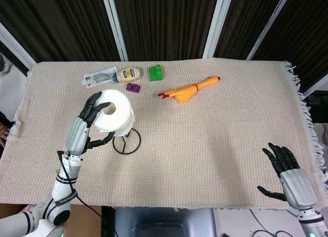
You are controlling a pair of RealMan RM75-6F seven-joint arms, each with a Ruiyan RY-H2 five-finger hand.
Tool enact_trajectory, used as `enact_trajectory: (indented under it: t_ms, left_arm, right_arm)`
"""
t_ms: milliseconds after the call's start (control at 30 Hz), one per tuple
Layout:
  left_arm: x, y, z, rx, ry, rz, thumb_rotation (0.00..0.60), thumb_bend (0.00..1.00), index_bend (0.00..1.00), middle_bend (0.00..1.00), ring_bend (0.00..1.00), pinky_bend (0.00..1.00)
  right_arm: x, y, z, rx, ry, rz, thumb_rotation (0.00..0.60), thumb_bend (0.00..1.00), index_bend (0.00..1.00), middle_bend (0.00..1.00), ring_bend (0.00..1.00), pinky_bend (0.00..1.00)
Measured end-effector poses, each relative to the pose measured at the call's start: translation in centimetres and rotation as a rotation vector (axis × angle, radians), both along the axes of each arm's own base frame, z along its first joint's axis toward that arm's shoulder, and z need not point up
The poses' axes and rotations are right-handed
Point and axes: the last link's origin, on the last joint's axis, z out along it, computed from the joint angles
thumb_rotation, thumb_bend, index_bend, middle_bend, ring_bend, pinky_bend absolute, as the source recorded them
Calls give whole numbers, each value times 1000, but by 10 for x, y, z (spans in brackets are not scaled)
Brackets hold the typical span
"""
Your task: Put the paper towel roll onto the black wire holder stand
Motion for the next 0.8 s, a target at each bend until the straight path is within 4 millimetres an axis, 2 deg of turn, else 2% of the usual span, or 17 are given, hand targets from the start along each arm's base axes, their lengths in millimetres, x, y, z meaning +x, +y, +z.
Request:
enact_trajectory:
  t_ms: [300, 800]
  left_arm:
    - [-3, -2, 0, -25, 6, 3, 600, 386, 0, 0, 0, 62]
    - [-4, -9, 2, -72, 21, -17, 600, 316, 0, 0, 0, 18]
  right_arm:
    - [0, 0, 0, -4, 0, 2, 600, 64, 0, 0, 0, 0]
    - [0, 0, -1, 0, 4, -1, 600, 64, 0, 0, 0, 0]
